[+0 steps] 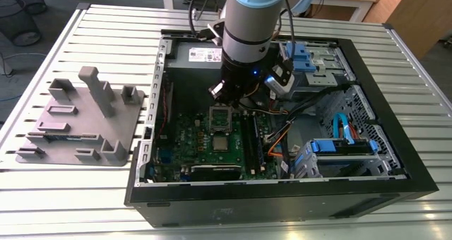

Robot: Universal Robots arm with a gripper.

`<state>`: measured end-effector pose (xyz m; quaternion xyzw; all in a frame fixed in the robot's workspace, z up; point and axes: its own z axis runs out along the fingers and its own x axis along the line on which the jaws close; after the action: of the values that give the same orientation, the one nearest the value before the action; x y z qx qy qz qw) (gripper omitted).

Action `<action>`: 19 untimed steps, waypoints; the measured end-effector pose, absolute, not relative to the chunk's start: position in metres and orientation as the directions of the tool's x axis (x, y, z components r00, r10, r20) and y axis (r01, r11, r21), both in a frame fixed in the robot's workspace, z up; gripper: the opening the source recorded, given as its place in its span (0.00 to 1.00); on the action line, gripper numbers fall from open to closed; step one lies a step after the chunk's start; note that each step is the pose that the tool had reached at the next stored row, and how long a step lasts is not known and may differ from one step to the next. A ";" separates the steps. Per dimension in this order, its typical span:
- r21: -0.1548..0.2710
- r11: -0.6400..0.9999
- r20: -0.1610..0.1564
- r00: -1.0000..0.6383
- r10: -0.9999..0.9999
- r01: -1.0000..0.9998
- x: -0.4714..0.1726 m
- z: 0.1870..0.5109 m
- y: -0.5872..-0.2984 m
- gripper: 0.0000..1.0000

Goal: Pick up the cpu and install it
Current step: 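Close the cpu cover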

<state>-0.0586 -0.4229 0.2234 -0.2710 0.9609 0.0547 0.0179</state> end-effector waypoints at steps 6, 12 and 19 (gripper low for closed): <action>0.096 0.844 -0.064 -0.849 -0.524 -0.528 -0.059 0.225 -0.423 0.11; 0.096 0.843 -0.063 -0.849 -0.525 -0.529 -0.058 0.227 -0.423 0.11; 0.097 0.842 -0.062 -0.847 -0.527 -0.531 -0.058 0.229 -0.423 0.11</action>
<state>-0.0580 -0.4228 0.2285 -0.2758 0.9595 0.0553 0.0164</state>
